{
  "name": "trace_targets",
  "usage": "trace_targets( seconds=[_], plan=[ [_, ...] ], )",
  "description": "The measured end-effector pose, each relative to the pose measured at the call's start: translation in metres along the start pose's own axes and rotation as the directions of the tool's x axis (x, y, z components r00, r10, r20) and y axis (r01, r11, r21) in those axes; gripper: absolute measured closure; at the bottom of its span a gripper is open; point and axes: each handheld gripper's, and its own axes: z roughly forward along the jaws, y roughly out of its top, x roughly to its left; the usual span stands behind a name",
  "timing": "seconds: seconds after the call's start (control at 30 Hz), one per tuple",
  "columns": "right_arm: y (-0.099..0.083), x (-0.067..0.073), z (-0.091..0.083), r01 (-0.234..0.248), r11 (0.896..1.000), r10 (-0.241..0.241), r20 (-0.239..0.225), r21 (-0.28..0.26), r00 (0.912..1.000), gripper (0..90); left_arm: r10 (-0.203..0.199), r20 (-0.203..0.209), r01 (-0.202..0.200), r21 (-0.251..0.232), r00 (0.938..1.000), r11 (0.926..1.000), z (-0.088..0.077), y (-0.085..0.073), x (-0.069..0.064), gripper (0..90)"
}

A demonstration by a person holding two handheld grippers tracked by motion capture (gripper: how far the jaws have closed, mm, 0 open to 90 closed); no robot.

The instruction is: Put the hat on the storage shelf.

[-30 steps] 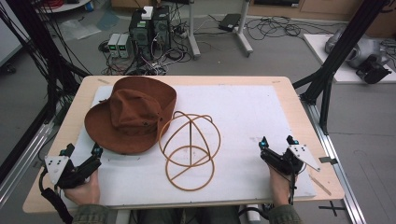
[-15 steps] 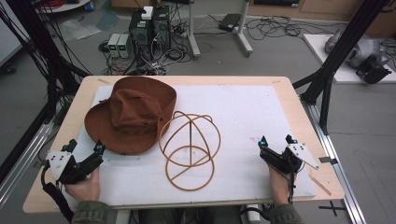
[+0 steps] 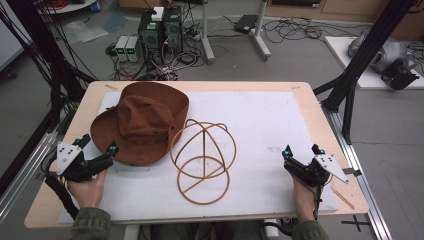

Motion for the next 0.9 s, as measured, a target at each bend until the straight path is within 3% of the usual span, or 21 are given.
trace_targets(
  seconds=[0.3,0.47,0.67,0.77,0.87,0.9],
  plan=[
    [0.0,0.0,-0.001,0.024,1.0,-0.024,-0.003,0.002,0.9997,4.4,-0.002,-0.004,0.002,0.013,1.0,0.9999,0.014,0.011,0.003,13.7],
    [0.0,0.001,-0.002,0.024,1.0,-0.024,-0.005,0.003,0.9997,4.4,0.046,0.017,-0.047,0.048,0.9988,0.9977,0.026,0.026,0.004,13.7],
    [-0.001,0.002,-0.001,0.024,1.0,-0.024,-0.012,0.007,0.9996,4.4,0.049,0.041,-0.052,0.081,0.998,0.9953,0.039,0.036,0.004,13.7],
    [-0.001,0.003,-0.001,0.031,0.999,-0.031,-0.017,0.007,0.9994,4.4,0.045,0.062,-0.052,0.117,0.9971,0.9917,0.049,0.04,0.004,13.8],
    [-0.002,0.005,0.0,0.026,1.0,-0.026,-0.022,0.01,0.9994,4.4,0.057,0.096,-0.074,0.19,0.9938,0.9789,0.063,0.041,0.004,13.8],
    [-0.002,0.005,0.0,0.026,1.0,-0.026,-0.022,0.01,0.9994,4.4,0.057,0.096,-0.074,0.19,0.9938,0.9789,0.063,0.041,0.004,13.8]
  ],
)
